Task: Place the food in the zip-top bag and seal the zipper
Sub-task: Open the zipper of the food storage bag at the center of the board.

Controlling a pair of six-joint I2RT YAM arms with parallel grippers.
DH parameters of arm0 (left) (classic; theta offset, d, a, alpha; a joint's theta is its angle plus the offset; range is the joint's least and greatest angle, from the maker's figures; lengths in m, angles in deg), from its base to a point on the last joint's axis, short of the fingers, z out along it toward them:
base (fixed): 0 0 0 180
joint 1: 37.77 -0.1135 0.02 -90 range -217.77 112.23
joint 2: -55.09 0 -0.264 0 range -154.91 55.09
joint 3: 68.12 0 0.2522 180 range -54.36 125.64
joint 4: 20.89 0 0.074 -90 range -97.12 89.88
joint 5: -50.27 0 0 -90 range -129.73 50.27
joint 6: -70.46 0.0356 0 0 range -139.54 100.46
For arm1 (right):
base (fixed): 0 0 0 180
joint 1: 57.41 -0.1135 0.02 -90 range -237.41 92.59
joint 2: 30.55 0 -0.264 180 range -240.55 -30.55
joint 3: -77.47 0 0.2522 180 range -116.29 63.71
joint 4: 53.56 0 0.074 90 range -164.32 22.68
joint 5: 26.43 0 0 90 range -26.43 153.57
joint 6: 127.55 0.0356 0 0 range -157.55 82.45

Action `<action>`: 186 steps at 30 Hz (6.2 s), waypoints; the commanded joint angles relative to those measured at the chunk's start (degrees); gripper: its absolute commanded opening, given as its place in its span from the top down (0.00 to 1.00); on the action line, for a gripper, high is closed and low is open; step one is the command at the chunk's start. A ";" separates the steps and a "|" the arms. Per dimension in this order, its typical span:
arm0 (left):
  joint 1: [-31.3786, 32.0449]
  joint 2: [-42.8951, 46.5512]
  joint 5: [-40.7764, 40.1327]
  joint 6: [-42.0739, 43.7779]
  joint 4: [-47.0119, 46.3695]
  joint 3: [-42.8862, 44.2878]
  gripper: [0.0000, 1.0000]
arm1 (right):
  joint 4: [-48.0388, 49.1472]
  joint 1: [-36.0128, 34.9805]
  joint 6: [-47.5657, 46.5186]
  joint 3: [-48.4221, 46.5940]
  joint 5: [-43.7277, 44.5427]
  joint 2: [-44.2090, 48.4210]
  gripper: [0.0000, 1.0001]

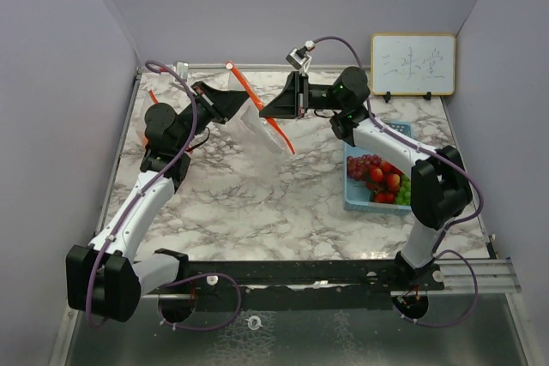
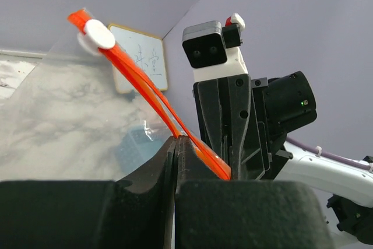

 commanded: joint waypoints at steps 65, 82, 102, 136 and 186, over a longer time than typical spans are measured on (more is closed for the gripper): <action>1.31 -6.75 -0.48 14.11 24.82 10.10 1.00 | -58.27 2.84 -47.14 -22.20 18.20 -2.29 0.61; 1.55 -7.78 -1.21 13.29 24.25 11.37 1.00 | -69.22 -2.92 -53.82 -20.12 26.32 -1.08 0.55; 1.73 -7.23 -1.08 12.95 23.08 10.80 1.00 | -60.91 -3.49 -48.59 -15.45 22.58 -0.42 0.53; 1.73 -8.30 -28.99 29.67 58.65 24.03 1.00 | -74.80 -4.48 -62.28 -17.83 66.45 6.18 0.98; 5.67 -18.64 -7.02 -2.53 33.34 17.59 0.74 | -62.08 -8.13 -61.24 -25.59 53.03 0.40 0.98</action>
